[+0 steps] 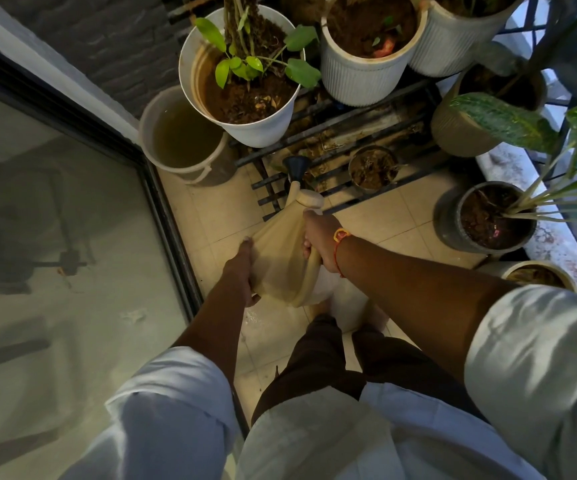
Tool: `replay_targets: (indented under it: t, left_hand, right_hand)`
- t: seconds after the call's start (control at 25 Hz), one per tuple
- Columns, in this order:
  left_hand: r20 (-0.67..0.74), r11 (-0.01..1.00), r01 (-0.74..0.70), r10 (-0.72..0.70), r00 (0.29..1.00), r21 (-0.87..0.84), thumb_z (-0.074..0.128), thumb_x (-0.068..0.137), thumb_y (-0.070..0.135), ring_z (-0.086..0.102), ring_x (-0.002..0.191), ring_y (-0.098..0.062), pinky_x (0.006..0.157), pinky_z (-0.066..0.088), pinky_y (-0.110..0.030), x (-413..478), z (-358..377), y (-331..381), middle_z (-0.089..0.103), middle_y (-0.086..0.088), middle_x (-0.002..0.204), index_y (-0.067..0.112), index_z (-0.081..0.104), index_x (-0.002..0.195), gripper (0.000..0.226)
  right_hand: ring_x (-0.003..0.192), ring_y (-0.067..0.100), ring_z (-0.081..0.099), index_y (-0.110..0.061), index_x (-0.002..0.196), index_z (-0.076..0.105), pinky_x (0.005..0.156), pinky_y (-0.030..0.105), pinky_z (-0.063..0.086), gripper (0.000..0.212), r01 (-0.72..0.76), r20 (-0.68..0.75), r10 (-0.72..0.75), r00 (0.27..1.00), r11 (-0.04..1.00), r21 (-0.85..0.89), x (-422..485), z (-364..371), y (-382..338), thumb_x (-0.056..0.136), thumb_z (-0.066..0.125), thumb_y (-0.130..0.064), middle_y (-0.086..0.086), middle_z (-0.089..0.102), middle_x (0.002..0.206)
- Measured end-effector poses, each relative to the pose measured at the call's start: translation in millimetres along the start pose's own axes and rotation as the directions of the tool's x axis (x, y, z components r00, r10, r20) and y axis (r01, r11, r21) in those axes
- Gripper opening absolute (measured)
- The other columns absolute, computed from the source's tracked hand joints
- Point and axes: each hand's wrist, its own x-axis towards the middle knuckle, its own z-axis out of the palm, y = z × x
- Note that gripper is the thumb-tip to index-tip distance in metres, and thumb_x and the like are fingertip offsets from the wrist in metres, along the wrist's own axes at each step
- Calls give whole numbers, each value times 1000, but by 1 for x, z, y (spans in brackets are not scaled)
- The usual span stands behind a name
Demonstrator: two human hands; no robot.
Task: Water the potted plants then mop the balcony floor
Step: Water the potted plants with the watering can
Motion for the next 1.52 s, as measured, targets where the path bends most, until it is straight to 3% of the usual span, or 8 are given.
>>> replay_targets:
  t: [0.12, 0.32, 0.56, 0.96, 1.12, 1.32, 1.52]
  left_hand:
    - [17, 1000, -16, 16, 1000, -22, 65, 84, 74, 55, 121, -36, 100, 51, -55, 2, 3, -4, 54, -15, 138, 21, 46, 145, 83]
    - [71, 995, -45, 51, 996, -88, 60, 86, 73, 60, 116, -37, 80, 56, -52, 0, 20, -7, 57, -14, 134, 24, 45, 145, 79]
    - [119, 987, -61, 79, 990, -150, 58, 74, 79, 60, 118, -38, 98, 51, -65, -3, 63, -16, 58, -11, 137, 32, 44, 149, 89]
    - [229, 987, -122, 144, 963, -107, 60, 83, 78, 57, 124, -37, 103, 50, -58, -83, 173, -24, 56, -11, 143, 29, 44, 150, 85]
    - [272, 981, -150, 178, 946, -121, 69, 75, 79, 58, 121, -39, 101, 50, -61, -112, 211, -13, 56, -13, 142, 28, 44, 150, 94]
    - [346, 972, -194, 230, 909, -136, 64, 84, 77, 58, 110, -33, 89, 49, -51, -150, 243, 22, 56, -11, 140, 24, 43, 150, 87]
    - [420, 977, -154, 203, 885, -148, 67, 77, 80, 54, 127, -39, 101, 50, -57, -154, 263, 73, 51, -12, 151, 28, 41, 154, 96]
  right_hand:
    - [48, 22, 51, -7, 72, 55, 70, 39, 50, 48, -1, 61, 0, 998, 1000, 24, -5, -3, 4, 103, 44, -42, 7, 51, 54]
    - [54, 22, 53, -9, 85, 54, 69, 44, 49, 39, 127, 156, -135, 978, 990, 63, -11, -25, 22, 102, 46, -43, 6, 52, 61]
    - [57, 22, 54, -14, 82, 50, 61, 38, 52, 35, 271, 164, -273, 948, 962, 33, -21, -71, 30, 102, 50, -43, 7, 52, 64]
    - [55, 19, 52, -14, 78, 54, 57, 34, 50, 41, 338, -13, -338, 941, 940, 44, -19, -187, 12, 100, 50, -49, 6, 53, 65]
    - [52, 18, 51, -14, 79, 53, 51, 32, 46, 38, 377, -72, -373, 925, 925, 52, -24, -231, -22, 101, 50, -46, 5, 51, 65]
    - [44, 19, 47, -7, 80, 52, 39, 22, 41, 38, 423, -99, -424, 900, 906, -30, -31, -264, -87, 103, 47, -37, 8, 50, 60]
    - [46, 22, 49, -7, 73, 55, 50, 30, 44, 41, 438, -127, -453, 882, 890, -130, -17, -270, -161, 102, 47, -36, 10, 54, 59]
